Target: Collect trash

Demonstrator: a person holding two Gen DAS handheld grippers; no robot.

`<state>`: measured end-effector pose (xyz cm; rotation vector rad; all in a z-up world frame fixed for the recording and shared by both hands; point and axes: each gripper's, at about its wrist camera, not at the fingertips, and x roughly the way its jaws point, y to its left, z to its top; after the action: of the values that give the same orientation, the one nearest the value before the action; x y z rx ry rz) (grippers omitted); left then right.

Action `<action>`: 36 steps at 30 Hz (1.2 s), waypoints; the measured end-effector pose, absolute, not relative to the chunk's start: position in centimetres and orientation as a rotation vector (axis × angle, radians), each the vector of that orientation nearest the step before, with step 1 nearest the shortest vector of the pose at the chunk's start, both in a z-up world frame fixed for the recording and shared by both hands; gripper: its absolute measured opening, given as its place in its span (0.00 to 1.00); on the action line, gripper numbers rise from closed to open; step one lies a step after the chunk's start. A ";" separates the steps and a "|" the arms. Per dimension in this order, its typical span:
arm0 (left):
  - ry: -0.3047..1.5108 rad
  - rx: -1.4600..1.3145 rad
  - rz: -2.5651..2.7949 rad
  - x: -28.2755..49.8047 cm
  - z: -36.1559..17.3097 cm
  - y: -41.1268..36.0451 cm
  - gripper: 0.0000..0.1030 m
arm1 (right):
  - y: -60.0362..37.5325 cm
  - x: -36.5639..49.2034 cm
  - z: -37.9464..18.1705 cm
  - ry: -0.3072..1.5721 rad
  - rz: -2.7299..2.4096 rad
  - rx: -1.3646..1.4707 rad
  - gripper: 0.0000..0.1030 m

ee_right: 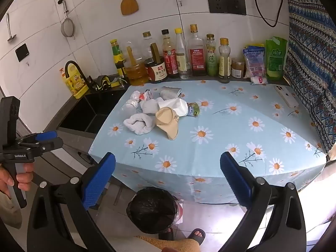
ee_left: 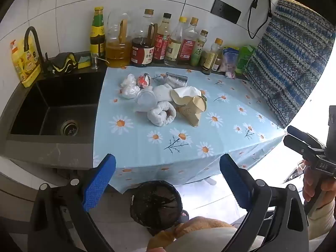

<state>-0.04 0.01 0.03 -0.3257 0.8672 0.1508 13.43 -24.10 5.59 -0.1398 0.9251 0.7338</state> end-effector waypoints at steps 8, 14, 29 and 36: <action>0.870 -0.318 0.144 -0.5 0.3 -0.2 0.93 | -24.1 12.5 5.5 0.926 0.718 -0.146 0.96; 0.866 -0.327 0.132 -1.2 0.2 -0.9 0.93 | -24.3 11.5 6.0 0.919 0.723 -0.140 0.96; 0.883 -0.328 0.123 -1.8 -0.4 -0.7 0.94 | -24.4 11.0 5.6 0.945 0.718 -0.128 0.96; 0.877 -0.319 0.140 -2.1 -0.1 -0.5 0.93 | -23.9 10.6 5.3 0.947 0.727 -0.135 0.96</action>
<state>-2.14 -0.54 -0.05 -0.3190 0.8769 0.1399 10.59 -23.92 5.28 -0.1352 0.9465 0.7273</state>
